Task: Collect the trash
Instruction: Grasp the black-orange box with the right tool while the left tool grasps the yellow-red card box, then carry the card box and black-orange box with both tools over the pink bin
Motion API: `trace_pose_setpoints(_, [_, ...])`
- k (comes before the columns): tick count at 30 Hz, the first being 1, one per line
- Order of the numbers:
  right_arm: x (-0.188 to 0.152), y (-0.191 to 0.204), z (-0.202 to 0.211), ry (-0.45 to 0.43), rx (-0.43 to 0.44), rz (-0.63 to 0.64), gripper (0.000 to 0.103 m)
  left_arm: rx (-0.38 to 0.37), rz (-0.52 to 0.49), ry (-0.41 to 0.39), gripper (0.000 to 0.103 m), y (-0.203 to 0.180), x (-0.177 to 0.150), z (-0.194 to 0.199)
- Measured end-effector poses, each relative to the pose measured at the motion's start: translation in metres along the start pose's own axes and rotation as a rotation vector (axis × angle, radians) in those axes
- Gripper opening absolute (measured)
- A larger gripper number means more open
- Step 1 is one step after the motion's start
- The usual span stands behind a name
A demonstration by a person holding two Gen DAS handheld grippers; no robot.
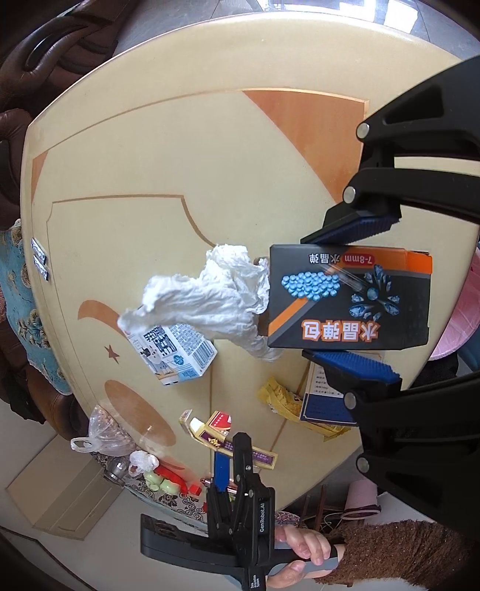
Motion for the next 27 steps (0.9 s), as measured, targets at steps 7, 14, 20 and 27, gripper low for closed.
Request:
trace_pose_setpoints(7, [-0.025, -0.014, -0.014, 0.033, -0.087, 0.016, 0.052, 0.008, -0.013, 0.014, 0.059, -0.018, -0.005, 0.001])
trace_pose_setpoints(14, [-0.048, 0.0, -0.019, 0.147, -0.241, 0.187, 0.052, 0.01, -0.032, 0.012, 0.06, -0.03, -0.003, -0.003])
trace_pose_setpoints(20, [-0.062, 0.001, -0.008, 0.155, -0.255, 0.188, 0.052, 0.02, -0.043, -0.007, 0.059, -0.026, -0.009, 0.009])
trace_pose_setpoints(27, [-0.069, 0.009, 0.02, 0.108, -0.261, 0.187, 0.052, 0.047, -0.073, -0.034, 0.06, -0.036, -0.017, 0.025])
Point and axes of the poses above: each gripper's, at about its wrist camera, not at the fingertips, and z roughly against the way its jaws point, y to its left, x to its top, the point moved 7 cm from there along -z, roughly the way its jaws point, and after that the axes turned 14 degrees about x, right-handed, at the moved point
